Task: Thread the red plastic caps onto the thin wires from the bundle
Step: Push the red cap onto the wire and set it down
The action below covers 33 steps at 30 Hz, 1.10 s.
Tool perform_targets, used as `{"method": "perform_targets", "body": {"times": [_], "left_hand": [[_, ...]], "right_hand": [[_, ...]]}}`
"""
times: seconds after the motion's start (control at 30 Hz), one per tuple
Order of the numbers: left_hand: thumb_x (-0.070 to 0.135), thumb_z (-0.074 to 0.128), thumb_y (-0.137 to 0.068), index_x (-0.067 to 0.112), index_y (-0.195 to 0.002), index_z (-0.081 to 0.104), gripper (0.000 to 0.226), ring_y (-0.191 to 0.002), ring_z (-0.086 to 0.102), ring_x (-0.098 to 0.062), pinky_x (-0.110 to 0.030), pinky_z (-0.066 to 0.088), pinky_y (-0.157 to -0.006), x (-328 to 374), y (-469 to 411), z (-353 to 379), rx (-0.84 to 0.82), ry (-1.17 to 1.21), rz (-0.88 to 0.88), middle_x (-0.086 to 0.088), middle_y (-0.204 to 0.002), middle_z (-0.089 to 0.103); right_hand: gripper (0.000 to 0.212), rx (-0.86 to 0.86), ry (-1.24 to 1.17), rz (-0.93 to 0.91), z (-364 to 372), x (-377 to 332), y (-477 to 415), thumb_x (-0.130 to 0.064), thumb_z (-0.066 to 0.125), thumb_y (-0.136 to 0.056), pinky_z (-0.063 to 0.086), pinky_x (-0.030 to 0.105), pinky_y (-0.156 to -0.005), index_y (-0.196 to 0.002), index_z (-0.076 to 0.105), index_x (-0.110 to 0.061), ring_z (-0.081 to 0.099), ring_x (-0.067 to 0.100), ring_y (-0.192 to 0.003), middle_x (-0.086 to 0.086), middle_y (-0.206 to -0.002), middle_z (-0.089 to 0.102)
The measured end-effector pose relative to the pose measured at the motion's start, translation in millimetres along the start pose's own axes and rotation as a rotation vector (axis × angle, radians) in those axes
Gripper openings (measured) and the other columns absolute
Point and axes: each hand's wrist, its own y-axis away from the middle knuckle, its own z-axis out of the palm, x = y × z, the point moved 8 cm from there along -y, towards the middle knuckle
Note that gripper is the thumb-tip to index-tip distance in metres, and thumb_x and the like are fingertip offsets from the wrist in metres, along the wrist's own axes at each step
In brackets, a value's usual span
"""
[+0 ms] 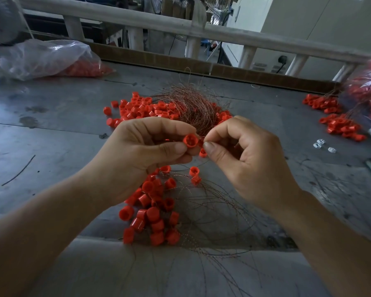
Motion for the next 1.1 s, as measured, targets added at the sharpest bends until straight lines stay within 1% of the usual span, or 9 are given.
{"method": "perform_targets", "body": {"times": [0.17,0.27,0.5,0.63,0.77,0.83,0.93,1.03,1.1], "left_hand": [[0.002,0.061,-0.060,0.007,-0.078,0.073,0.023,-0.072,0.070,-0.016,-0.019,0.054,-0.062,0,0,1,0.006,0.014,-0.007,-0.009,-0.076,0.072],[0.007,0.066,-0.057,0.008,-0.080,0.074,0.024,-0.072,0.070,-0.016,-0.019,0.054,-0.061,2,0,2,-0.015,0.046,-0.008,-0.009,-0.075,0.072],[0.006,0.064,-0.060,0.010,-0.081,0.075,0.024,-0.075,0.070,-0.014,-0.019,0.055,-0.062,5,0,9,-0.128,0.109,0.021,-0.008,-0.082,0.072],[0.007,0.064,-0.065,0.013,-0.084,0.075,0.023,-0.075,0.070,-0.013,-0.018,0.054,-0.063,2,2,17,-0.226,0.127,0.010,-0.010,-0.085,0.072],[0.007,0.064,-0.066,0.013,-0.083,0.074,0.021,-0.074,0.070,-0.014,-0.018,0.055,-0.063,-3,4,19,-0.253,0.133,-0.002,-0.009,-0.081,0.072],[0.007,0.065,-0.064,0.013,-0.083,0.074,0.021,-0.075,0.070,-0.014,-0.018,0.055,-0.064,-4,2,16,-0.224,0.124,-0.002,-0.008,-0.080,0.072],[0.013,0.071,-0.061,0.016,-0.081,0.074,0.021,-0.077,0.070,-0.014,-0.020,0.055,-0.065,-7,-1,6,-0.138,0.064,0.009,-0.006,-0.082,0.073],[0.042,0.083,-0.052,0.027,-0.086,0.073,0.039,-0.086,0.067,-0.013,-0.026,0.056,-0.078,-8,-2,-1,-0.097,-0.123,0.023,0.000,-0.090,0.072],[0.049,0.083,-0.049,0.028,-0.088,0.072,0.046,-0.089,0.066,-0.014,-0.029,0.054,-0.082,-10,-2,-4,-0.087,-0.153,0.012,0.000,-0.093,0.071]], "right_hand": [[0.010,-0.048,-0.103,0.041,2,2,0,-0.014,0.056,-0.079,0.040,0.011,-0.059,-0.075,0.059,-0.023,0.052,0.005,-0.068,-0.008,-0.074,0.057],[0.018,-0.073,-0.246,0.092,1,5,-1,-0.012,0.052,-0.077,0.040,0.012,-0.054,-0.076,0.062,-0.027,0.051,0.007,-0.059,-0.012,-0.069,0.059],[0.013,-0.157,-0.562,0.271,9,16,-1,-0.008,0.058,-0.069,0.039,0.015,-0.044,-0.076,0.054,-0.019,0.052,0.005,-0.050,-0.005,-0.058,0.057],[0.027,-0.225,-0.605,0.342,19,20,3,0.008,0.064,-0.075,0.038,0.017,-0.041,-0.074,0.051,-0.016,0.053,0.007,-0.048,-0.005,-0.055,0.057],[0.023,-0.298,-0.607,0.356,28,20,4,0.007,0.063,-0.076,0.042,0.018,-0.043,-0.076,0.052,-0.013,0.056,0.009,-0.049,-0.003,-0.057,0.059],[0.016,-0.289,-0.543,0.354,23,24,2,-0.001,0.064,-0.078,0.046,0.018,-0.050,-0.078,0.055,-0.014,0.060,0.009,-0.056,-0.002,-0.064,0.062],[0.013,-0.119,-0.274,0.366,-1,49,-6,-0.011,0.066,-0.080,0.046,0.017,-0.059,-0.078,0.058,-0.020,0.060,0.011,-0.067,-0.005,-0.070,0.062],[0.015,-0.005,0.053,0.356,-20,72,-10,-0.014,0.066,-0.082,0.043,0.013,-0.061,-0.075,0.059,-0.025,0.055,0.003,-0.063,-0.012,-0.068,0.058],[0.011,-0.015,0.162,0.368,-21,84,-10,-0.014,0.066,-0.082,0.041,0.010,-0.058,-0.076,0.063,-0.023,0.052,-0.001,-0.059,-0.015,-0.066,0.058]]}}
